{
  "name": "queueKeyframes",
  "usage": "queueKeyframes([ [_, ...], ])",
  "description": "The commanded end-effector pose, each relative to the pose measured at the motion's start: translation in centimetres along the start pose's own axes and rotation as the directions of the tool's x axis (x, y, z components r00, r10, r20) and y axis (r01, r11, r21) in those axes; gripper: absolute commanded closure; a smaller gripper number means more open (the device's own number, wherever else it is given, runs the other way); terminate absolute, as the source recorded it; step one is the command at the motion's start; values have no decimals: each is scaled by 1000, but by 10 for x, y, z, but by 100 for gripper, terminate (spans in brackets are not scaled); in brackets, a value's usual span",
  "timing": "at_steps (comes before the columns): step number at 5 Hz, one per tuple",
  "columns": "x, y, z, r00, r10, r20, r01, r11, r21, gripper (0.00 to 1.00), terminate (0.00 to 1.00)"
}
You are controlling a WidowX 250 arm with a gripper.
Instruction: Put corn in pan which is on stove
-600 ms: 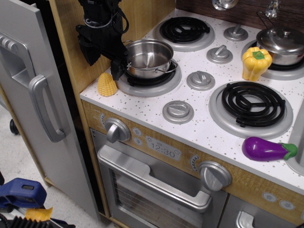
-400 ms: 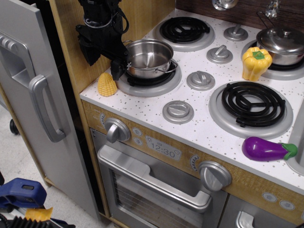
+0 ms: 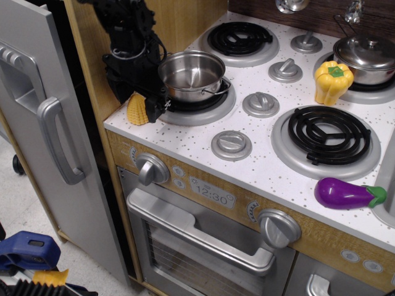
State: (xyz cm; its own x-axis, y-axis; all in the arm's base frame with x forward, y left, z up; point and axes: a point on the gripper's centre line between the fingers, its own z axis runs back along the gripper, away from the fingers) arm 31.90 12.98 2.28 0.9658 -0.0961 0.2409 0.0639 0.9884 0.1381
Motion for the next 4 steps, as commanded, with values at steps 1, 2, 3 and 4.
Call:
queueKeyframes([
  [1,7,14,0,999,6,49,-6,1000,-5,0,0],
  [2,7,13,-4,998,8,62,-7,1000,-3,0,0],
  [3,9,10,-3,998,5,65,-6,1000,11,0,0],
  [4,12,7,-1,998,6,58,-7,1000,18,100,0],
])
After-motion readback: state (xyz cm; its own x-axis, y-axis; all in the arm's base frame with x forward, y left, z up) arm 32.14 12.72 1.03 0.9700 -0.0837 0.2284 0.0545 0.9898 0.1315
